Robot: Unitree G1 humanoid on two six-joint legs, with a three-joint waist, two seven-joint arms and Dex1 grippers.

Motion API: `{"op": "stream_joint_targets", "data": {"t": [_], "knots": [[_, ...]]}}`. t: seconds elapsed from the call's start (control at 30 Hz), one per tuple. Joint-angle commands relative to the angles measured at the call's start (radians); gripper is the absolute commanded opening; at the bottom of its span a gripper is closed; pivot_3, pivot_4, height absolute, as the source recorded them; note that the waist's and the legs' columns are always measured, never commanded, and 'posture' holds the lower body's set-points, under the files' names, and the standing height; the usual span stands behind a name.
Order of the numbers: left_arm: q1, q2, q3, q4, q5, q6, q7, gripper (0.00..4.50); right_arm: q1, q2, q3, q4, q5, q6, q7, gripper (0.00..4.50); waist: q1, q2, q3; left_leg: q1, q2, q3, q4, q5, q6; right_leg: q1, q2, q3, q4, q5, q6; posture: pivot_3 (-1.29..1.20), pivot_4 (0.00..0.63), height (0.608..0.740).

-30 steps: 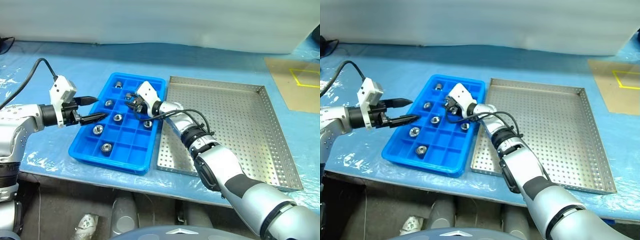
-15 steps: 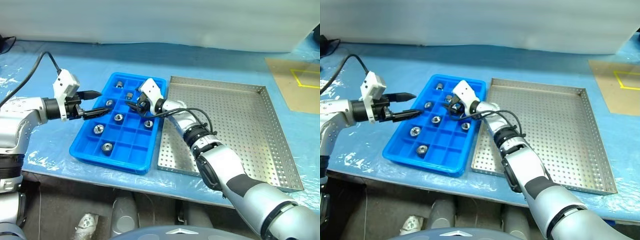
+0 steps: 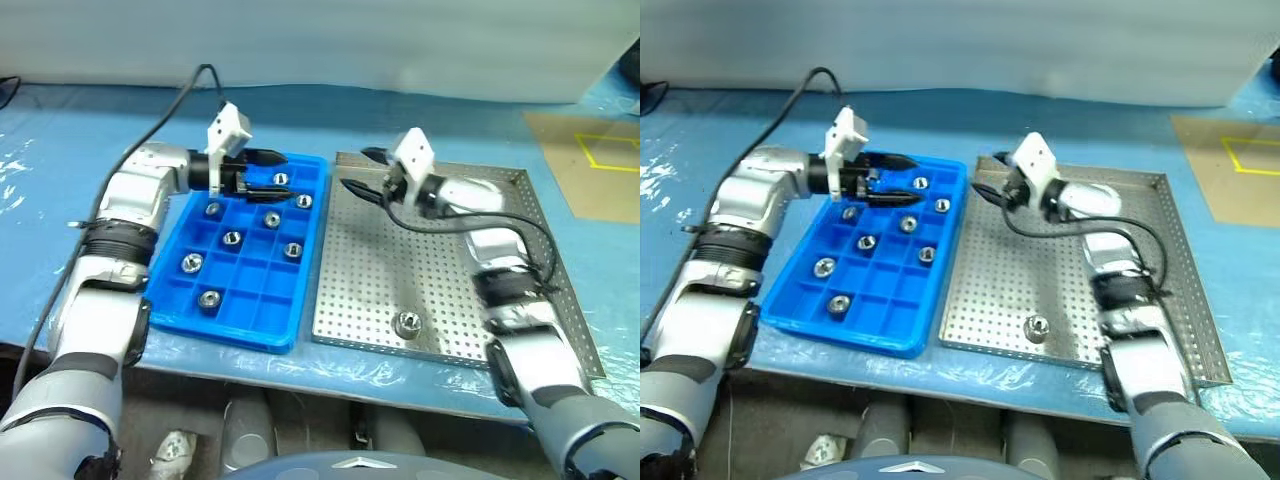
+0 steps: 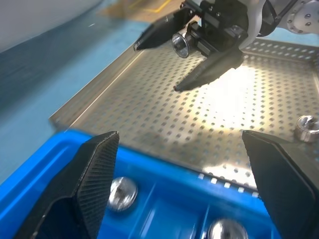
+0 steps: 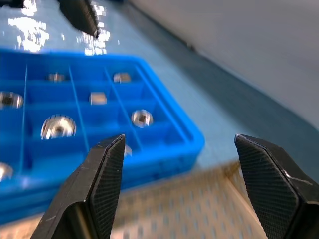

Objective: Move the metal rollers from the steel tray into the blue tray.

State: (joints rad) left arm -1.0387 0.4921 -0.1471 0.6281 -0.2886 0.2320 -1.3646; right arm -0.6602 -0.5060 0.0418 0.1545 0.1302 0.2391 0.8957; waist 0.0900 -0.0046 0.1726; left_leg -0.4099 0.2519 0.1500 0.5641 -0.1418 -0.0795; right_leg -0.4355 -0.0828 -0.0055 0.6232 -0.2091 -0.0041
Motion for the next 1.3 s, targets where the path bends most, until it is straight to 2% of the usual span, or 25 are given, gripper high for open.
{"op": "stream_joint_targets", "data": {"t": [0.03, 0.17, 0.23, 0.47, 0.6, 0.83, 1.3], "knots": [[-0.061, -0.041, -0.012, 0.063, 0.023, -0.065, -0.059, 4.17, 0.078, -0.096, -0.053, -0.251, 0.084, 0.141, 0.046, 3.61, -0.016, 0.0, 0.0, 0.0, 0.0, 0.001, 0.0, -0.001, 0.001, 0.0, 0.001, 0.002, 0.0, 0.0, 0.0, -0.3, 0.15, 0.74], [-0.058, -0.104, -0.041, 0.086, 0.04, -0.093, -0.135, 4.17, 0.278, -0.264, -0.137, -0.516, 0.203, 0.325, 0.119, 3.61, -0.039, 0.0, 0.0, 0.006, 0.002, 0.004, -0.001, -0.001, 0.001, 0.002, 0.003, 0.006, -0.001, 0.0, 0.0, -0.37, 0.15, 0.74], [-0.04, -0.123, -0.053, 0.078, 0.044, -0.093, -0.164, 4.17, 0.362, -0.309, -0.176, -0.614, 0.249, 0.386, 0.117, 3.61, -0.047, 0.0, 0.0, 0.009, 0.003, 0.004, -0.001, -0.001, 0.002, 0.006, 0.005, 0.007, -0.003, -0.002, -0.003, -0.4, 0.15, 0.74], [0.029, -0.132, -0.074, 0.001, 0.051, -0.054, -0.218, 4.17, 0.534, -0.321, -0.193, -0.784, 0.33, 0.49, 0.044, 3.61, -0.069, 0.0, 0.0, 0.025, 0.004, 0.014, 0.0, -0.004, 0.006, 0.013, 0.005, 0.011, -0.004, -0.002, -0.003, -0.41, 0.15, 0.74], [0.095, -0.119, -0.081, -0.09, 0.042, -0.006, -0.22, 4.17, 0.58, -0.295, -0.157, -0.78, 0.316, 0.491, -0.01, 3.61, -0.074, 0.0, 0.0, 0.026, 0.003, 0.016, 0.001, -0.005, 0.007, 0.013, 0.005, 0.012, -0.004, -0.002, -0.003, -0.39, 0.15, 0.74], [0.176, -0.09, -0.08, -0.203, 0.039, 0.075, -0.194, 4.17, 0.684, -0.325, -0.073, -0.653, 0.243, 0.384, 0.023, 3.61, -0.074, 0.0, 0.0, 0.024, 0.004, 0.017, -0.003, -0.006, 0.009, 0.013, 0.005, 0.012, -0.009, -0.002, -0.003, -0.36, 0.15, 0.74], [0.216, -0.044, -0.065, -0.271, 0.026, 0.117, -0.148, 4.17, 0.652, -0.275, 0.071, -0.527, 0.158, 0.267, 0.025, 3.61, -0.073, 0.001, 0.0, 0.025, 0.004, 0.019, -0.003, -0.008, 0.012, 0.013, 0.004, 0.012, -0.012, -0.002, -0.003, -0.31, 0.15, 0.74]]}}
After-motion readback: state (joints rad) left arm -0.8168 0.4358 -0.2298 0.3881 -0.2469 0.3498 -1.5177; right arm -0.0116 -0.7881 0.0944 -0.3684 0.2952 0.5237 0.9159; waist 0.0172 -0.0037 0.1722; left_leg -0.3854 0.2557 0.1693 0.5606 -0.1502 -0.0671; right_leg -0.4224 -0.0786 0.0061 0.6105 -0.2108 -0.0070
